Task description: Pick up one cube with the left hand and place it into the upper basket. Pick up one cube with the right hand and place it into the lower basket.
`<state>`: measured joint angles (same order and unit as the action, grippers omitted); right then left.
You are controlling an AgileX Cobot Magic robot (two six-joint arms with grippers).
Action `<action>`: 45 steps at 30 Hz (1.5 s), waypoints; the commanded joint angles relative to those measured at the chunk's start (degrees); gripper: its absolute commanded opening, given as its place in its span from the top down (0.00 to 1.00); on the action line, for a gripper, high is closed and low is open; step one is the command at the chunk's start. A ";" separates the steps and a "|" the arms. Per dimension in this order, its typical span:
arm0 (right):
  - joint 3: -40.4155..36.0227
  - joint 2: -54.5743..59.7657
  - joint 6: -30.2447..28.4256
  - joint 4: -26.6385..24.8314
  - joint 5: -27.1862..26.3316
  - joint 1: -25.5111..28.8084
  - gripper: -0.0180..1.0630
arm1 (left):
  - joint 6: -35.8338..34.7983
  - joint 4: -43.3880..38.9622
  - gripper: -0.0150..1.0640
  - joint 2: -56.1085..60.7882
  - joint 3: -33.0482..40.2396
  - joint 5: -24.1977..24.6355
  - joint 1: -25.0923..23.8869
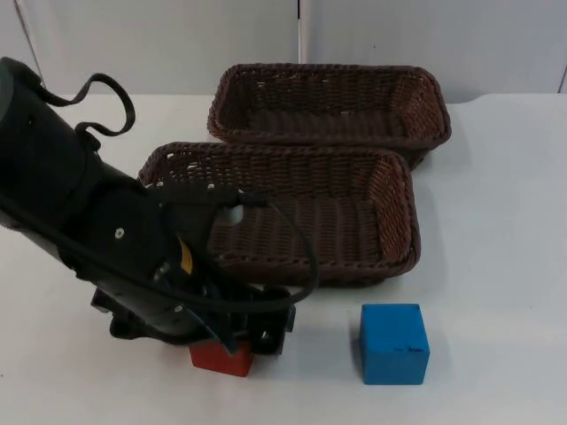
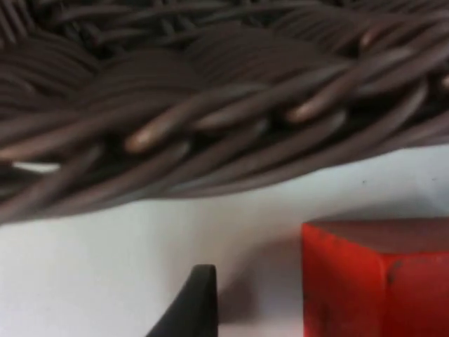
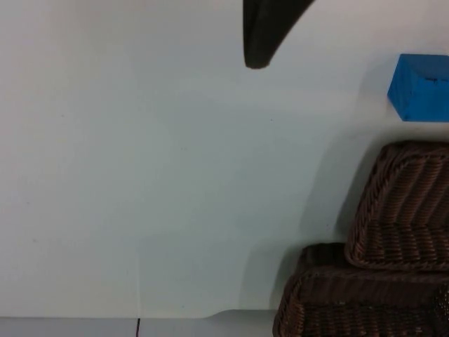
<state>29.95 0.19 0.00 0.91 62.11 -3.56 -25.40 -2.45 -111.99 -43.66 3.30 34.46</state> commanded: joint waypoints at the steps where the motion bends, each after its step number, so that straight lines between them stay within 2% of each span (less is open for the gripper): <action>1: -0.38 -0.19 -0.85 0.09 -0.41 0.30 0.01 | 0.03 -0.07 0.13 -0.13 -0.17 -1.22 0.32; 2: -0.38 -0.19 -0.85 0.09 -0.41 0.30 0.01 | 0.03 -0.07 0.13 -0.13 -0.17 -1.22 0.32; 5: -0.38 -0.19 -0.85 0.09 -0.41 0.30 0.01 | 0.03 0.30 0.41 -0.13 -0.17 -0.58 0.32; 6: -0.38 -0.19 -0.85 0.09 -0.41 0.30 0.01 | 0.03 0.30 0.41 -0.13 -0.17 -0.58 0.32; 7: -0.38 -0.19 -0.85 0.09 -0.41 0.30 0.01 | 0.03 0.30 0.62 0.00 -0.17 0.94 0.32; 10: -0.38 -0.19 -0.85 0.09 -0.41 0.30 0.01 | 0.03 -0.23 0.99 0.12 -0.17 4.73 0.32; 16: -0.38 -0.19 -0.85 0.09 -0.41 0.30 0.01 | 0.03 -0.34 0.99 3.26 -0.06 10.65 0.32; 22: -0.38 -0.19 -0.85 0.09 -0.41 0.30 0.01 | 0.13 -1.21 0.99 9.18 -0.06 13.40 0.32; 32: -0.38 -0.19 -0.85 0.09 -0.41 0.30 0.01 | 2.27 -1.21 0.99 26.09 -0.06 18.36 0.32; 45: -0.38 -0.19 -0.85 0.09 -0.41 0.30 0.01 | 4.21 -2.68 0.99 28.83 -0.06 18.60 0.32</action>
<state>29.95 0.19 0.00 0.91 62.11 -3.56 -21.36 -4.16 -83.65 -43.70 21.84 34.46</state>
